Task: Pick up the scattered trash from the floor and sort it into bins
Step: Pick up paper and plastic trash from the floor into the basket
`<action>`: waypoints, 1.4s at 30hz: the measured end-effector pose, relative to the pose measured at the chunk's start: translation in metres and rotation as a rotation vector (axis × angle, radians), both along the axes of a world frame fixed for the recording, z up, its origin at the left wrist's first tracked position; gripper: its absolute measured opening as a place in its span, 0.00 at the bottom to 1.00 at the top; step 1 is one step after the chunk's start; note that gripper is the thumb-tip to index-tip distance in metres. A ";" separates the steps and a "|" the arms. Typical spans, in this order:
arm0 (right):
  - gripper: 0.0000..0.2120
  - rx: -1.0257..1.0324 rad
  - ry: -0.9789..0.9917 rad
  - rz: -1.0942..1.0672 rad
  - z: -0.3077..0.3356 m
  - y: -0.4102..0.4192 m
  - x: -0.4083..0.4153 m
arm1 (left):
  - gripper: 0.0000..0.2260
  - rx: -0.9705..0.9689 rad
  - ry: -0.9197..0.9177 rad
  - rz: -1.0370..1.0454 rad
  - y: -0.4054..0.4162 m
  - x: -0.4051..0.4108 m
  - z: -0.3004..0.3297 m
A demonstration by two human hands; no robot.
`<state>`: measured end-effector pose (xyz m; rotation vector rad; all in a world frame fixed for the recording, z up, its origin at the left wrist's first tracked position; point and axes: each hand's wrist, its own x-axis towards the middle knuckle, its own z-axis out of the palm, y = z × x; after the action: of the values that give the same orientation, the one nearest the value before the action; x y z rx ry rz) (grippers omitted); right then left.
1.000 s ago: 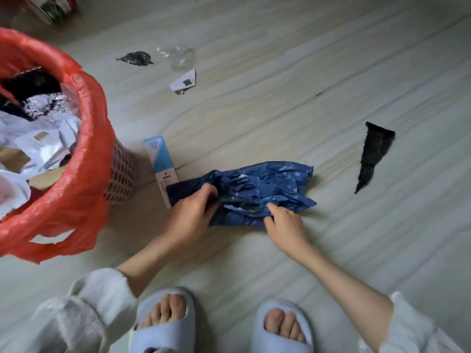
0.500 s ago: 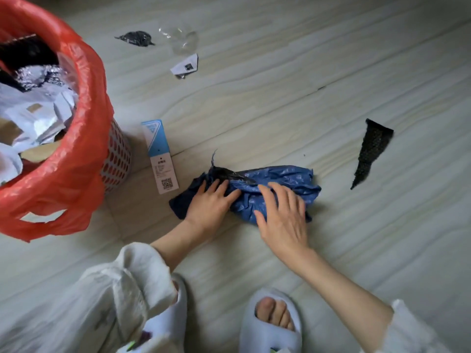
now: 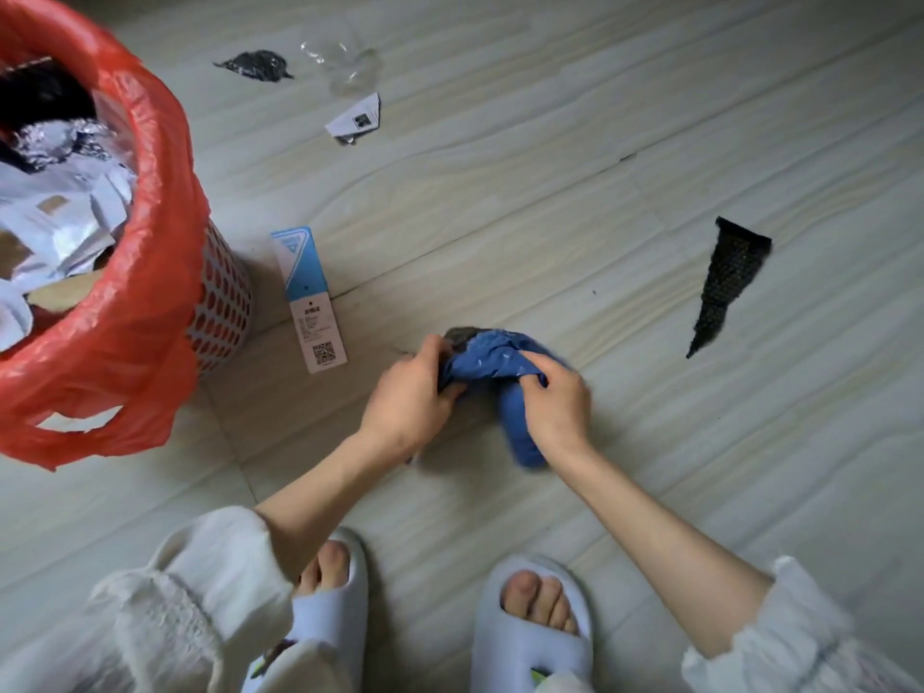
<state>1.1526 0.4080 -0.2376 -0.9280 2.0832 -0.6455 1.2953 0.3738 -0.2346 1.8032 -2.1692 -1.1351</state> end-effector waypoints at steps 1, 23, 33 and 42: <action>0.13 -0.002 -0.149 -0.116 0.007 -0.002 0.008 | 0.11 -0.099 -0.022 0.042 0.001 -0.004 0.004; 0.08 -0.285 -0.228 0.257 0.166 -0.050 0.032 | 0.23 -0.444 0.250 0.106 -0.020 0.071 0.152; 0.17 -0.214 -0.020 0.615 0.204 -0.081 0.140 | 0.23 -0.934 0.257 0.367 -0.045 0.184 0.245; 0.35 -0.210 0.218 0.880 0.168 -0.108 0.205 | 0.19 -0.968 -0.589 0.062 -0.102 0.240 0.175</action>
<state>1.3575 0.3001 -0.0701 -1.9295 1.5444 -0.2890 1.5356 0.2714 -0.0592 1.7507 -2.2370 0.5209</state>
